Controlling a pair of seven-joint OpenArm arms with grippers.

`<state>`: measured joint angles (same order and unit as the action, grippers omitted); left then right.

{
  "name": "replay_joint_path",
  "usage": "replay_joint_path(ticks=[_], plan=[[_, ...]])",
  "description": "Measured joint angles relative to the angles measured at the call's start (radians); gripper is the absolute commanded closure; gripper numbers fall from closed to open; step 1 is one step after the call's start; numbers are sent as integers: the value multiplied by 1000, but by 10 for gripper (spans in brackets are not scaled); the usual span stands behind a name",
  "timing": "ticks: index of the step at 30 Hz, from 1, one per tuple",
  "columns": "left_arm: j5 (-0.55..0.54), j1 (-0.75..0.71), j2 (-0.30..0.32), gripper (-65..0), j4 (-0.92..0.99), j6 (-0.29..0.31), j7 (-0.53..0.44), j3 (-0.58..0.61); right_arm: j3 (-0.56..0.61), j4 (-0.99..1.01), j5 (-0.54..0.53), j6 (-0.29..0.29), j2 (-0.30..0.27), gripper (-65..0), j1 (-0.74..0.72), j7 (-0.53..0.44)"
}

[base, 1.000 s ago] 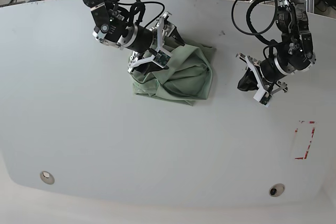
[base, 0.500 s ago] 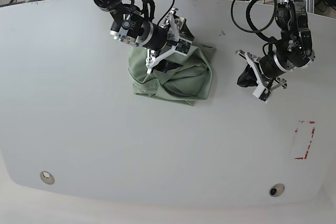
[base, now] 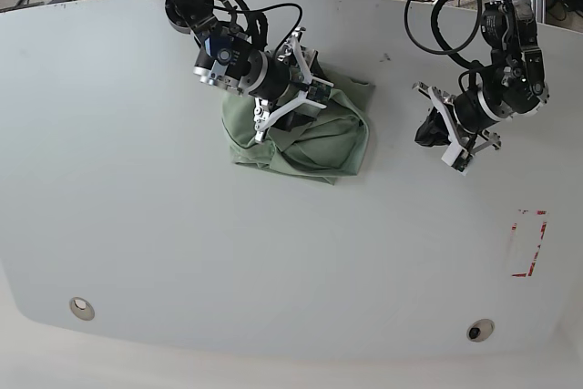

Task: Layout the t-shirt on the table in an organized manner, then fold the t-shirt properly
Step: 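Drag the bundle with the right gripper, spreading the polo outward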

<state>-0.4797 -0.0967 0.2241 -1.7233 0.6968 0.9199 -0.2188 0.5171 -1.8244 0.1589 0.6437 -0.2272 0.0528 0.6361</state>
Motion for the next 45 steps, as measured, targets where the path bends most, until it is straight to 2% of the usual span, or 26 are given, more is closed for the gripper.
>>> replay_joint_path(ticks=[4,5,13,20,24,37,45], plan=[[0,0,1,0,0,0,0,0,1,0,-1,3,0,-19,-10,0],[0,0,1,0,0,0,0,0,1,0,0,3,0,0,-12,0],[0,0,1,0,0,0,0,0,0,-3,0,2,0,0,-15,1],[0,0,0,0,0,0,0,0,0,-98,-2,-1,10,0,-9,78],[0,0,-3,0,1,0,0,0,-1,-150,10,-2,56,0,-13,129],[-1,0,-4,0,50,0,0,2,16,-152,16,-1,161,0,-55,135],[0,0,-3,0,49,0,0,2,50,-73,-2,3,215,-2,-92,125]])
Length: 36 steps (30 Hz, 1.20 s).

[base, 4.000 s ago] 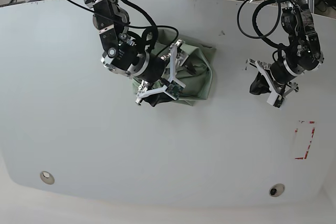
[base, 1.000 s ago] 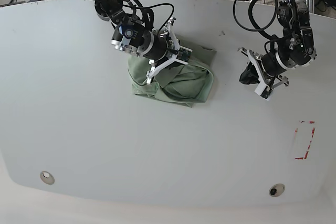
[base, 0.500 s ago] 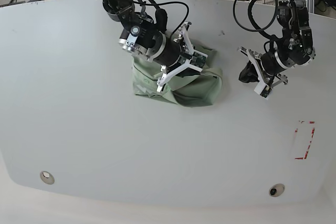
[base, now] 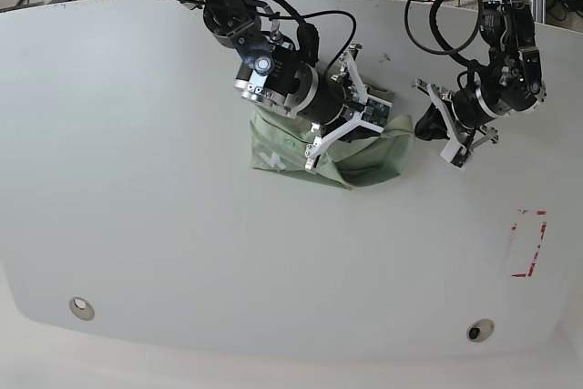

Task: Layout the t-shirt on the table in an organized manner, then fold the t-shirt properly
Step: 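Drag the bundle with the right gripper, spreading the polo outward, then grasp the polo's sides with both grippers and pull them apart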

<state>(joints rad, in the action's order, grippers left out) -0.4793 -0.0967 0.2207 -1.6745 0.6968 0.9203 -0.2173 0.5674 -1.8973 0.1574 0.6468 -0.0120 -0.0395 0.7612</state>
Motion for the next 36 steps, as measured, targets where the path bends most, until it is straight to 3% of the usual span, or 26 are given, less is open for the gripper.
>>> replay_joint_path(ticks=[4,6,15,18,26,34,36], plan=[[-1,0,0,0,-20,0,0,-1,-4,65,4,-3,16,-14,-10,0],[-1,0,0,0,-34,0,-1,-3,-4,101,4,-4,21,-52,-14,1],[-5,0,24,0,-100,0,-1,-5,2,196,5,-12,29,-379,-18,1],[-5,0,52,0,-126,0,0,-7,2,169,2,-11,26,-439,-12,3],[-5,3,80,0,-167,0,-1,-70,-46,7,-7,-6,12,-468,39,-6],[-10,28,91,0,-200,0,4,-89,-238,-65,-2,1,-43,-468,64,-1],[-49,33,82,0,-212,0,2,-86,-285,-64,3,30,-52,-468,66,7]])
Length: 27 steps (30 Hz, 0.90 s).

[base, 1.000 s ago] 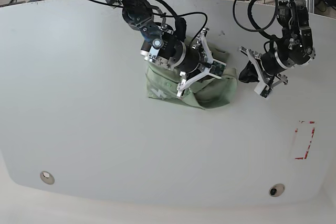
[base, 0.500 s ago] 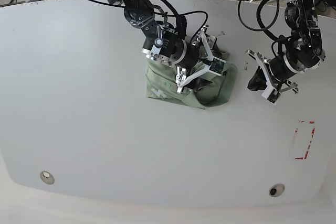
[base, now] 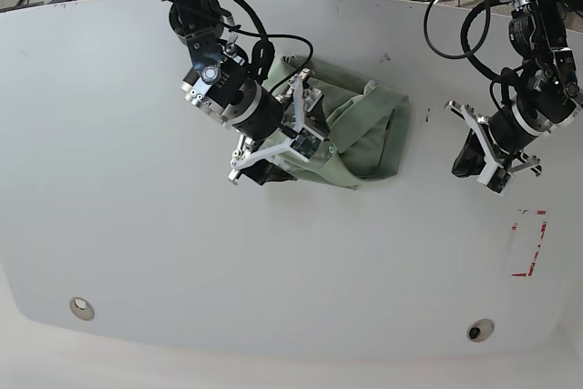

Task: Layout the t-shirt on the table in an organized manner, then fold the t-shirt properly
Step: 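Grasp the polo's sides with both grippers and pull them apart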

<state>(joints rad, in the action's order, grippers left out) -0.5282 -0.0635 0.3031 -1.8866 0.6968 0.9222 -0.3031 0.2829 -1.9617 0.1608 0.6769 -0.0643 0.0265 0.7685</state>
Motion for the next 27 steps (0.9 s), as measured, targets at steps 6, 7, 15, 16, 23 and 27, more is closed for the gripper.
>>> replay_joint_path(ticks=[6,7,15,16,23,27], plan=[[-174,10,-36,0,-4,0,5,87,-140,32,-7,27,-2,-466,-8,-7],[-200,15,-45,0,-3,0,6,104,-161,44,-6,28,-2,-466,-13,-5],[-226,11,-165,0,11,-2,-3,271,-233,193,-1,19,-3,-257,-88,-5],[-226,5,-174,0,19,2,-3,294,-233,218,-10,20,-2,-216,-97,-6],[-137,-16,-196,0,101,0,5,393,-229,367,-186,23,-2,-109,-138,-8],[-116,-14,-192,0,154,0,1,396,-230,426,-228,23,-4,-109,-145,-10]])
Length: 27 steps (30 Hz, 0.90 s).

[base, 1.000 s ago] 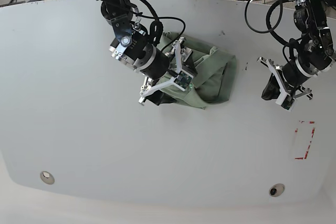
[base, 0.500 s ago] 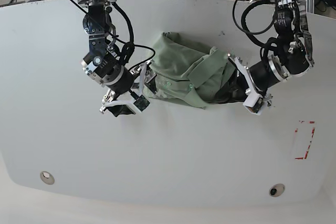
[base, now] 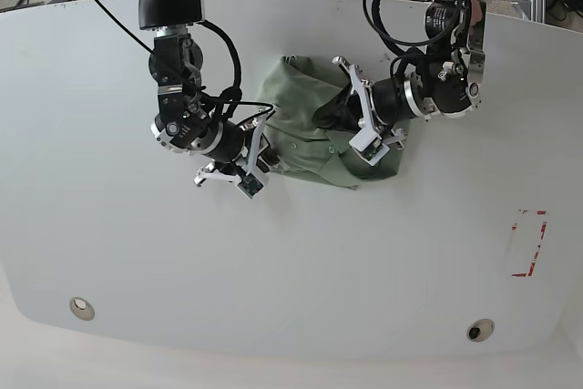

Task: Layout the t-shirt on the table in an organized manner, then fold the t-shirt properly
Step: 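Grasp the polo's sides with both grippers and pull them apart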

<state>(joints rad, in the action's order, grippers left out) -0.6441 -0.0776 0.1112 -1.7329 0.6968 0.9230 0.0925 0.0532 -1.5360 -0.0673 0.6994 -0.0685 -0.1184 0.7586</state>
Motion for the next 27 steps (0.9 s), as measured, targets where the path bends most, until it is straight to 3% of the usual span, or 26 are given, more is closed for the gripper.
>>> replay_joint_path(ticks=[4,13,19,27], plan=[[36,1,19,0,64,-1,0,3,0,39,-12,0,-4,-109,12,-70],[47,23,130,0,198,0,-8,7,0,144,-26,-9,-9,-103,58,-221],[46,96,131,0,289,0,-50,10,-3,106,-53,-2,-42,-103,132,-264],[125,259,130,0,487,11,-120,68,-64,-55,-41,-6,-35,-103,293,-248]])
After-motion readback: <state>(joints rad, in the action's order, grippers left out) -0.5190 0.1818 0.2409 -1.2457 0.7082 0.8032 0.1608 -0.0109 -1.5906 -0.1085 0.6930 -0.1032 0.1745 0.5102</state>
